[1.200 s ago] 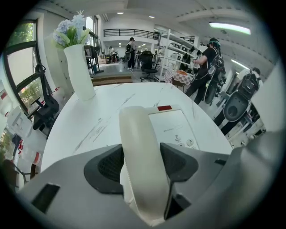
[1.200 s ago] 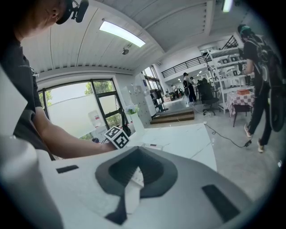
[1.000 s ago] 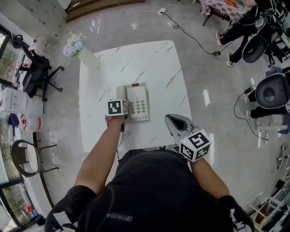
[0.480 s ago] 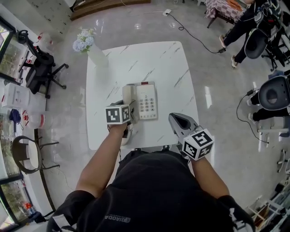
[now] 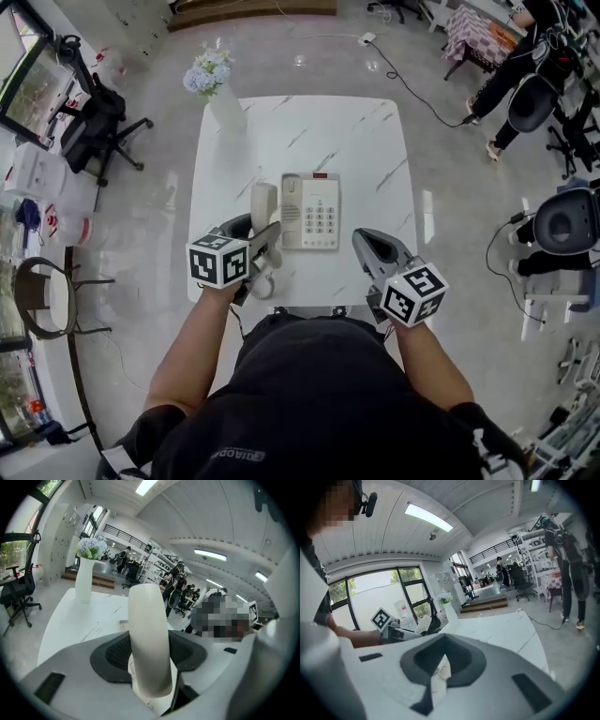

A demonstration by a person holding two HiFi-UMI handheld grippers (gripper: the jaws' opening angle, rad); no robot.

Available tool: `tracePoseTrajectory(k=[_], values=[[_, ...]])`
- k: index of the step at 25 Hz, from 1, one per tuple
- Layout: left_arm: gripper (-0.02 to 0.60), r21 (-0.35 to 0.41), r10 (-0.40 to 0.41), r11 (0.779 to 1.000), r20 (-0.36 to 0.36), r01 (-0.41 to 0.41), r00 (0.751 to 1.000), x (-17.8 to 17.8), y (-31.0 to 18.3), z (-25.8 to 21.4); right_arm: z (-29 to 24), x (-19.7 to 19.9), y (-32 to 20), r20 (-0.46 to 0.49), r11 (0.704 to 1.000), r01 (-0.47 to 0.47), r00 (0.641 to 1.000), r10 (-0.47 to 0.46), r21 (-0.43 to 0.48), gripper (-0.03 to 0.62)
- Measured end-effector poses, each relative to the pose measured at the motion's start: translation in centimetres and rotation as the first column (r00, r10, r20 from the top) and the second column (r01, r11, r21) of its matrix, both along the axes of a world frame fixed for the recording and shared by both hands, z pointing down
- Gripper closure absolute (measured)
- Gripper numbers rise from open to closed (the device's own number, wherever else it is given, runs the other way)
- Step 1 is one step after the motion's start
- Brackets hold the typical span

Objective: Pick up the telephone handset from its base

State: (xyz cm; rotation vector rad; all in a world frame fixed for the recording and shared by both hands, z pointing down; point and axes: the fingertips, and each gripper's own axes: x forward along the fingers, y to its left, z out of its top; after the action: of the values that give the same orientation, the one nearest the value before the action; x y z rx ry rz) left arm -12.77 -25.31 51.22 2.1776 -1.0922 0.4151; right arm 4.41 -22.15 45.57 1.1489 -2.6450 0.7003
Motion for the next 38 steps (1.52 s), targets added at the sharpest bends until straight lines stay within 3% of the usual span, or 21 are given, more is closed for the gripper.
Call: tracePoseTrajectory(k=[8, 14, 38], values=[[0.354, 0.144, 0.120, 0.984, -0.106, -0.104, 0.987, -1.2, 3.5, -5.1, -0.6, -1.3, -0.4, -0.017, 1.000, 0.019, 1.000, -0.018, 0.023, 0.592], [0.356, 0.211, 0.149, 0.970, -0.107, -0.124, 0.983, -2.7, 4.3, -7.8, -1.2, -1.5, -1.1, -0.005, 0.999, -0.007, 1.000, 0.007, 0.041, 0.592], [0.357, 0.195, 0.129, 0.974, -0.058, -0.116, 0.990, -3.0, 3.8, -6.8, -0.7, -1.6, -1.7, -0.047, 0.998, -0.013, 0.999, 0.016, 0.069, 0.592]])
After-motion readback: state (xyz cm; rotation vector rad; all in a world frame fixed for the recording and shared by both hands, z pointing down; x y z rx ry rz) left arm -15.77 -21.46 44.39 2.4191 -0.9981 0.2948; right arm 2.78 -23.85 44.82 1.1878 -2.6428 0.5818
